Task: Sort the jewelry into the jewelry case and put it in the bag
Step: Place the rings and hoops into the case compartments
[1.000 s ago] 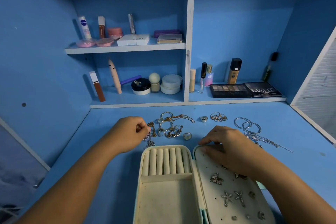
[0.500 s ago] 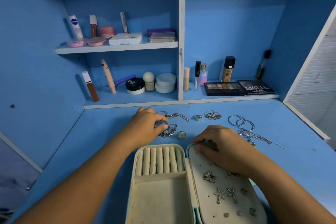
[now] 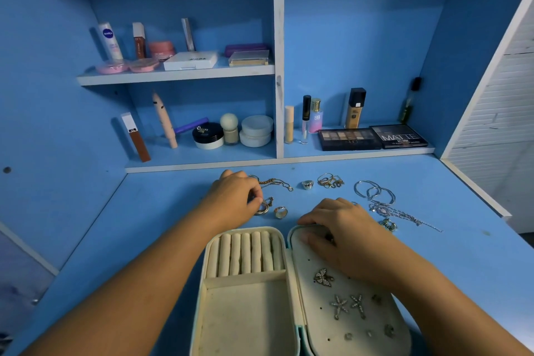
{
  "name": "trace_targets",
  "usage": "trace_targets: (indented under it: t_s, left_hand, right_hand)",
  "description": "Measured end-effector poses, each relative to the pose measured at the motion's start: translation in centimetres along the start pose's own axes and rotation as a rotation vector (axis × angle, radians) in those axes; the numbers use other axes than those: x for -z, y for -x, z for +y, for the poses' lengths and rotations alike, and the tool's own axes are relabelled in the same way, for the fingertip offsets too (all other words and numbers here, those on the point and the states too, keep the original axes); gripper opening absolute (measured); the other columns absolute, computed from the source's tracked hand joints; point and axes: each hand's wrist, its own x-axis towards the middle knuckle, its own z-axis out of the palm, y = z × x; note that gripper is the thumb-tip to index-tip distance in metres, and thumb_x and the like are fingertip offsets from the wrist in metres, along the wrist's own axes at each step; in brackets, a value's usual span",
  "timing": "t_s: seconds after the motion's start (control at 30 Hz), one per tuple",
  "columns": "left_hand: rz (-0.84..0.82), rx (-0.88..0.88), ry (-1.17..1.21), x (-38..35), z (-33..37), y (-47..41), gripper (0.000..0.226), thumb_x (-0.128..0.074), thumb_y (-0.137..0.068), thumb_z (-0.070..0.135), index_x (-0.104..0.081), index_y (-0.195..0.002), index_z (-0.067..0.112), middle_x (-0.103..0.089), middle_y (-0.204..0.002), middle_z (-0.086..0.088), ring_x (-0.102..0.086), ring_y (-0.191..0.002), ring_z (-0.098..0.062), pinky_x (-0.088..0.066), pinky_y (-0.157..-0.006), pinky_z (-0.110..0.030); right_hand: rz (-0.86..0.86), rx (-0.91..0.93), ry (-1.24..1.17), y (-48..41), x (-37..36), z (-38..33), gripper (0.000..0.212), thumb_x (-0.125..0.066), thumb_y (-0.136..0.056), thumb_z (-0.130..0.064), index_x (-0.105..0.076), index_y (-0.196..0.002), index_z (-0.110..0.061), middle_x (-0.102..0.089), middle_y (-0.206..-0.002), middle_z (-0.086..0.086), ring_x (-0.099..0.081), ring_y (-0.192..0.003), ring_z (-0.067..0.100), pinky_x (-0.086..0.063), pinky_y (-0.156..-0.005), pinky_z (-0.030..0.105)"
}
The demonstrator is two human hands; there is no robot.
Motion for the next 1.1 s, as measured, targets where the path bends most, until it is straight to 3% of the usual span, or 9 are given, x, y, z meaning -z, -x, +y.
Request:
trace_targets:
  t_s: [0.1, 0.3, 0.43, 0.53, 0.6, 0.77, 0.93, 1.03, 1.1]
  left_hand:
    - [0.066, 0.026, 0.124, 0.2, -0.2, 0.4, 0.005, -0.059, -0.091, 0.025, -0.063, -0.088, 0.025, -0.061, -0.092, 0.007, -0.052, -0.097, -0.016, -0.049, -0.085, -0.039]
    - [0.159, 0.046, 0.364, 1.3, 0.3, 1.6, 0.008, -0.059, -0.094, 0.018, -0.061, -0.089, 0.024, -0.062, -0.082, 0.012, -0.058, -0.078, -0.002, -0.041, -0.063, -0.007]
    - [0.182, 0.066, 0.431, 1.8, 0.7, 2.1, 0.013, -0.057, -0.095, 0.018, -0.060, -0.087, 0.027, -0.065, -0.084, 0.007, -0.060, -0.079, -0.006, -0.043, -0.063, -0.008]
    - [0.159, 0.098, 0.526, 2.0, 1.4, 2.5, 0.017, -0.055, -0.096, 0.016, -0.057, -0.085, 0.028, -0.067, -0.084, 0.007, -0.064, -0.080, -0.010, -0.050, -0.073, -0.020]
    - [0.129, 0.124, 0.621, 2.3, 1.9, 2.7, 0.014, -0.052, -0.098, 0.016, -0.057, -0.088, 0.025, -0.069, -0.083, 0.007, -0.067, -0.080, -0.008, -0.050, -0.073, -0.025]
    - [0.079, 0.189, 0.862, 2.8, 3.6, 3.5, 0.010, -0.050, -0.099, 0.016, -0.059, -0.096, 0.016, -0.070, -0.080, 0.008, -0.069, -0.071, -0.002, -0.049, -0.061, -0.019]
    - [0.045, 0.231, 0.992, 2.7, 4.2, 4.5, 0.007, -0.057, -0.096, 0.016, -0.064, -0.094, 0.017, -0.073, -0.075, 0.007, -0.071, -0.075, -0.010, -0.052, -0.066, -0.023]
    - [0.016, 0.193, 0.956, 2.5, 4.3, 4.9, 0.007, -0.058, -0.095, 0.014, -0.064, -0.093, 0.019, -0.074, -0.075, 0.008, -0.070, -0.075, -0.007, -0.052, -0.066, -0.022]
    - [-0.010, 0.170, 0.947, 2.4, 4.6, 5.2, 0.006, -0.059, -0.095, 0.014, -0.064, -0.094, 0.018, -0.075, -0.078, 0.006, -0.070, -0.075, -0.007, -0.052, -0.064, -0.022]
  right_hand:
    - [-0.053, 0.022, 0.065, 0.9, 0.4, -0.8, 0.041, -0.042, -0.094, -0.048, -0.049, -0.133, -0.035, -0.047, -0.128, -0.013, -0.042, -0.117, 0.011, -0.036, -0.101, 0.031]
    - [-0.067, 0.037, 0.080, 3.5, 0.2, -1.5, 0.055, -0.038, -0.093, -0.058, -0.032, -0.143, -0.036, -0.025, -0.147, -0.016, -0.021, -0.135, 0.005, -0.019, -0.111, 0.019]
    - [-0.026, 0.029, 0.072, 3.9, -1.0, -1.4, 0.064, -0.025, -0.086, -0.064, -0.035, -0.141, -0.035, -0.028, -0.146, -0.014, -0.023, -0.136, 0.007, -0.013, -0.109, 0.015]
    - [0.011, 0.018, 0.058, 4.0, -1.2, -1.4, 0.062, -0.026, -0.084, -0.063, -0.038, -0.139, -0.036, -0.030, -0.145, -0.017, -0.024, -0.134, 0.004, -0.010, -0.105, 0.012]
    - [0.034, 0.011, 0.042, 4.1, -1.2, -1.4, 0.061, -0.028, -0.084, -0.063, -0.039, -0.138, -0.037, -0.031, -0.144, -0.018, -0.024, -0.133, 0.003, -0.011, -0.106, 0.013]
    - [0.055, -0.001, 0.013, 4.3, -1.3, -1.6, 0.059, -0.031, -0.084, -0.063, -0.042, -0.136, -0.038, -0.034, -0.143, -0.018, -0.026, -0.132, 0.002, -0.013, -0.107, 0.015]
    - [0.077, 0.005, -0.002, 4.4, -1.2, -1.6, 0.051, -0.043, -0.088, -0.057, -0.043, -0.135, -0.038, -0.034, -0.143, -0.018, -0.026, -0.133, 0.002, -0.014, -0.107, 0.015]
    - [0.083, -0.013, -0.039, 3.9, -1.0, -1.6, 0.043, -0.048, -0.090, -0.052, -0.050, -0.130, -0.037, -0.042, -0.137, -0.018, -0.034, -0.128, 0.004, -0.024, -0.108, 0.020]
    - [0.120, -0.044, -0.121, 3.3, -0.6, -1.7, 0.038, -0.047, -0.091, -0.052, -0.055, -0.125, -0.035, -0.051, -0.123, -0.019, -0.043, -0.117, 0.002, -0.036, -0.099, 0.019]
